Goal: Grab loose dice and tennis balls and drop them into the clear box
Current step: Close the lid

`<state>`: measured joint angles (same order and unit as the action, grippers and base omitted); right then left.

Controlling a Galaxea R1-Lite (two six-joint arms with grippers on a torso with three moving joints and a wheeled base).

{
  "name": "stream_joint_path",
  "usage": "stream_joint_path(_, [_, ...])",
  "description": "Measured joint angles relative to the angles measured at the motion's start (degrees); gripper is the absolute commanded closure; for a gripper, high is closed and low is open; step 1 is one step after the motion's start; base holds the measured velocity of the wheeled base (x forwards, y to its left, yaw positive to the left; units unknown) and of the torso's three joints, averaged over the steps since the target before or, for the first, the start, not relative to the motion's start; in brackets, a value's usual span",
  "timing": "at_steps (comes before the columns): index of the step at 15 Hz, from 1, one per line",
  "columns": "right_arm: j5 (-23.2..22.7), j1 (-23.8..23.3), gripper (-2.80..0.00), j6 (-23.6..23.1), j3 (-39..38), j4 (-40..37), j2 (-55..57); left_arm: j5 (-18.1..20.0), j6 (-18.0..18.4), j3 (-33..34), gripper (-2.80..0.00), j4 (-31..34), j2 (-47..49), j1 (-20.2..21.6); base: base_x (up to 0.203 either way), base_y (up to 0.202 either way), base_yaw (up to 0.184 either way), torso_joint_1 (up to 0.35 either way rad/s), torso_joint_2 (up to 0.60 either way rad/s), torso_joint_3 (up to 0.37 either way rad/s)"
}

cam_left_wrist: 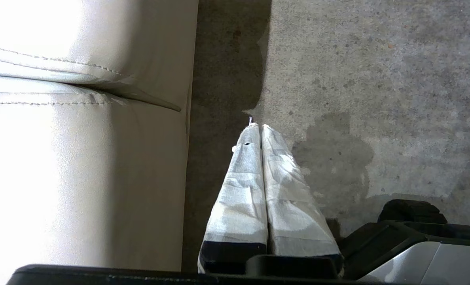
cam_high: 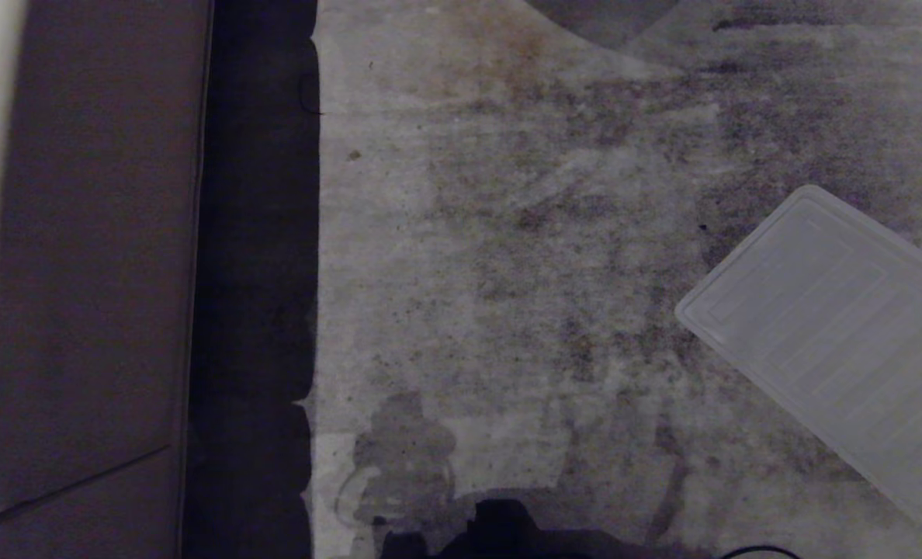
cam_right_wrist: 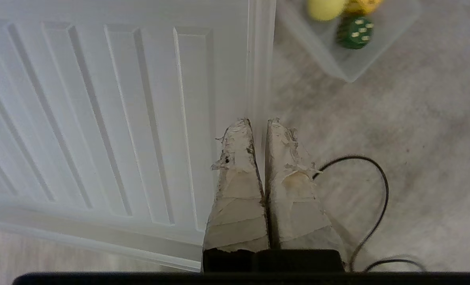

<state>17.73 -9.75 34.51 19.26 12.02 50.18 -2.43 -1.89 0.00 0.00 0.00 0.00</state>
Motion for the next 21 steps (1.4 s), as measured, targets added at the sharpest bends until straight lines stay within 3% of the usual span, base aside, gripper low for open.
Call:
stream_joint_path(4, [-3.88, -9.17, 0.00, 5.93, 3.95, 6.88, 14.02, 0.01, 0.01, 0.00, 0.00, 0.00, 0.02, 0.00, 0.000, 0.000, 0.000, 0.000, 0.00, 0.000])
stream_joint_path(6, [-8.51, -14.32, 0.00, 7.93, 6.36, 7.50, 19.45, 0.00, 0.01, 0.00, 0.00, 0.00, 0.00, 0.00, 0.000, 0.000, 0.000, 0.000, 0.00, 0.000])
stream_joint_path(9, [-19.16, -22.76, 0.00, 9.75, 9.42, 7.90, 26.23, 0.00, -0.01, 0.00, 0.00, 0.00, 0.00, 0.00, 0.000, 0.000, 0.000, 0.000, 0.00, 0.000])
stream_joint_path(14, [-33.99, -33.69, 0.00, 6.92, 13.35, 15.77, 38.58, 0.01, 0.00, 0.00, 0.00, 0.00, 0.00, 0.00, 0.000, 0.000, 0.000, 0.000, 0.00, 0.000])
stream_joint_path(17, [-37.81, -39.10, 0.00, 4.93, 17.05, 22.14, 47.03, 0.03, -0.01, 0.00, 0.00, 0.00, 0.00, 0.00, 0.000, 0.000, 0.000, 0.000, 0.00, 0.000])
stream_joint_path(21, [-39.50, -44.65, 0.00, 2.10, 22.94, 24.12, 59.45, 0.00, 0.00, 0.00, 0.00, 0.00, 0.00, 0.00, 0.000, 0.000, 0.000, 0.000, 0.00, 0.000])
